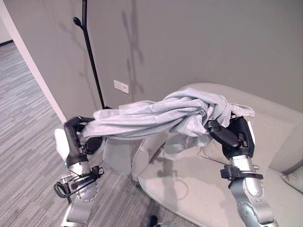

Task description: Hang the clothes on the sofa on the clothes rack.

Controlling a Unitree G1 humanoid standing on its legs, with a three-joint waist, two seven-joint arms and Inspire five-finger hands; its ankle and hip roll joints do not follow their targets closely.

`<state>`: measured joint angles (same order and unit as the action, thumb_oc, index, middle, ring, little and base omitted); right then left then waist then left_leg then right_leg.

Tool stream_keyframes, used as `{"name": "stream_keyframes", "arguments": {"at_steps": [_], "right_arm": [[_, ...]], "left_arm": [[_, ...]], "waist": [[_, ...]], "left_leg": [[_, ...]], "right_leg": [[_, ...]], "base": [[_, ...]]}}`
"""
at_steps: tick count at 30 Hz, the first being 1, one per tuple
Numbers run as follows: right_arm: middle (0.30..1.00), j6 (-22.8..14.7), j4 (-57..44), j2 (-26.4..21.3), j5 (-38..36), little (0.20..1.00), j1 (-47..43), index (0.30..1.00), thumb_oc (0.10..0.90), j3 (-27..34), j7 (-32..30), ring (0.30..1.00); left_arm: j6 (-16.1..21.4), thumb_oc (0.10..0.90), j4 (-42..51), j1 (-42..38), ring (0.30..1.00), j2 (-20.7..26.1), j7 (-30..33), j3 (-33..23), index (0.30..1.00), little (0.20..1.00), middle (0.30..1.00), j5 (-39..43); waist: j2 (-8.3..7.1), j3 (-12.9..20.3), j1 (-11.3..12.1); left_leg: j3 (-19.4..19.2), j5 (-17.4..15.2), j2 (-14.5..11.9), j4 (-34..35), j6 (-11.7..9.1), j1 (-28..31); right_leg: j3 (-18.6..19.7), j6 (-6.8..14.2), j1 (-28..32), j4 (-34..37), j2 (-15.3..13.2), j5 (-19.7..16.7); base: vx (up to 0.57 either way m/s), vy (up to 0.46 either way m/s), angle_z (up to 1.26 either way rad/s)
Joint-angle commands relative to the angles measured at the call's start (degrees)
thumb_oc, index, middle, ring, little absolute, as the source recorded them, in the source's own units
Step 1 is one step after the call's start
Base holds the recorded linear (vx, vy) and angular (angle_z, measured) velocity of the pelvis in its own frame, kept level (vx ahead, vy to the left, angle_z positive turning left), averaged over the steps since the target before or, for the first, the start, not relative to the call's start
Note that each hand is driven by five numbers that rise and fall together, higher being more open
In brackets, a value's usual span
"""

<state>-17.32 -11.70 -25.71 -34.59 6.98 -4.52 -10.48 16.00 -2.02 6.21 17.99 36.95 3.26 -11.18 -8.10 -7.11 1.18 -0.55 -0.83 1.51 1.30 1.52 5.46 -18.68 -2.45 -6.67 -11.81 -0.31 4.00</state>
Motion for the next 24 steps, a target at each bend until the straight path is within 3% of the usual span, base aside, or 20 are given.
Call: {"name": "stream_keyframes", "arguments": {"at_steps": [1,4,5,6,9,13,16,19,20,22,24], "right_arm": [[0.300,-8.6,-3.7,0.8,-0.9,0.300,-5.0,0.300,0.400,6.0,-1.5,0.300],[0.300,-8.0,-3.8,0.5,-1.2,0.300,-4.8,0.300,0.400,4.6,-0.6,0.300],[0.300,-7.8,-3.6,-0.6,-0.1,0.300,-5.2,0.300,0.400,3.7,-0.7,0.300],[0.300,-7.8,-3.9,-0.8,0.1,0.300,-5.5,0.300,0.400,3.4,-1.0,0.300],[0.300,-7.0,-4.2,-2.0,2.9,0.300,-6.1,0.300,0.400,2.6,-1.2,0.300],[0.300,-6.5,-4.2,-3.2,4.2,0.300,-7.2,0.300,0.400,0.6,-1.5,0.300],[0.300,-6.7,-3.7,-4.4,4.2,0.300,-7.8,0.300,0.400,0.0,-2.2,0.300],[0.300,-6.5,-2.8,-5.3,4.2,0.300,-8.4,0.300,0.400,-0.5,-3.1,0.300],[0.300,-6.2,-2.2,-5.6,4.7,0.300,-9.0,0.300,0.400,-0.8,-3.5,0.300],[0.300,-6.1,-2.3,-5.9,4.5,0.300,-8.7,0.300,0.400,-0.6,-3.1,0.300],[0.300,-5.0,-2.1,-5.2,5.6,0.300,-7.6,0.300,0.400,0.4,-3.1,0.300]], "left_arm": [[6.1,0.400,5.4,-1.1,0.300,1.6,-2.5,-1.0,0.300,0.300,0.300,2.5],[7.0,0.400,6.8,0.9,0.300,0.8,-4.9,0.6,0.300,0.300,0.300,4.9],[7.8,0.400,7.6,1.1,0.300,0.2,-5.3,1.4,0.300,0.300,0.300,6.8],[7.7,0.400,7.7,0.9,0.300,0.2,-5.4,1.7,0.300,0.300,0.300,7.1],[7.5,0.400,7.7,0.7,0.300,0.7,-5.4,1.7,0.300,0.300,0.300,6.4],[6.6,0.400,6.4,-0.7,0.300,1.2,-3.1,2.1,0.300,0.300,0.300,4.7],[6.4,0.400,6.0,-1.5,0.300,1.9,-1.5,2.7,0.300,0.300,0.300,3.5],[6.7,0.400,5.9,-2.1,0.300,2.4,-0.4,3.6,0.300,0.300,0.300,3.9],[7.0,0.400,5.9,-2.6,0.300,2.6,0.0,4.8,0.300,0.300,0.300,3.8],[6.7,0.400,5.0,-3.2,0.300,2.6,-0.5,6.2,0.300,0.300,0.300,3.7],[6.9,0.400,4.4,-3.9,0.300,3.1,-2.2,7.5,0.300,0.300,0.300,4.3]], "waist": [[-0.25,7.2,-0.5],[1.00,7.1,0.2],[1.79,5.3,0.5],[2.08,4.8,0.3],[2.35,4.6,0.0],[2.41,4.7,-0.2],[2.96,4.4,-0.6],[4.87,4.3,-0.9],[6.67,4.5,-0.9],[7.51,5.2,-1.4],[7.52,5.8,-1.7]], "left_leg": [[1.0,-3.2,3.6,1.6,-1.7,-1.3],[-0.3,-5.5,2.7,-5.1,-1.9,-3.8],[-3.6,-6.2,0.7,-13.2,-4.0,-9.0],[-5.3,-5.8,-1.1,-15.4,-4.5,-10.8],[-8.3,-4.6,-5.3,-13.3,-4.3,-10.6],[-3.2,0.9,-10.3,-6.2,-5.8,-8.9],[-0.5,6.5,-16.4,-1.6,-7.8,-8.6],[1.9,10.3,-21.3,1.9,-10.2,-7.7],[4.6,12.5,-22.8,3.0,-12.1,-7.1],[6.6,9.5,-22.1,2.3,-12.6,-7.7],[5.9,5.5,-20.3,0.7,-12.2,-8.2]], "right_leg": [[4.0,5.8,6.0,10.5,-1.0,-2.3],[4.6,6.3,8.4,13.9,-1.2,-2.9],[5.1,6.0,10.6,16.1,-1.7,-2.5],[5.0,5.9,10.8,16.3,-1.8,-2.3],[5.2,6.2,10.6,16.4,-2.4,-2.5],[6.4,6.7,9.7,15.4,-3.6,-1.9],[7.0,7.2,9.6,13.9,-4.5,-0.1],[7.9,8.3,9.3,11.6,-5.3,1.6],[9.0,9.4,8.9,10.1,-6.1,2.0],[9.2,10.7,8.8,8.6,-7.7,2.0],[9.0,11.8,9.0,6.9,-10.2,2.0]], "base": [[0.08,-0.009,0.20],[-0.01,-0.020,-0.13],[-0.16,0.030,-0.16],[-0.15,0.061,-0.12],[-0.01,0.078,0.00],[0.05,0.142,-0.15],[0.08,0.229,-0.13],[0.10,0.419,-0.06],[0.08,0.551,-0.11],[0.10,0.546,-0.10],[0.10,0.473,0.01]]}}
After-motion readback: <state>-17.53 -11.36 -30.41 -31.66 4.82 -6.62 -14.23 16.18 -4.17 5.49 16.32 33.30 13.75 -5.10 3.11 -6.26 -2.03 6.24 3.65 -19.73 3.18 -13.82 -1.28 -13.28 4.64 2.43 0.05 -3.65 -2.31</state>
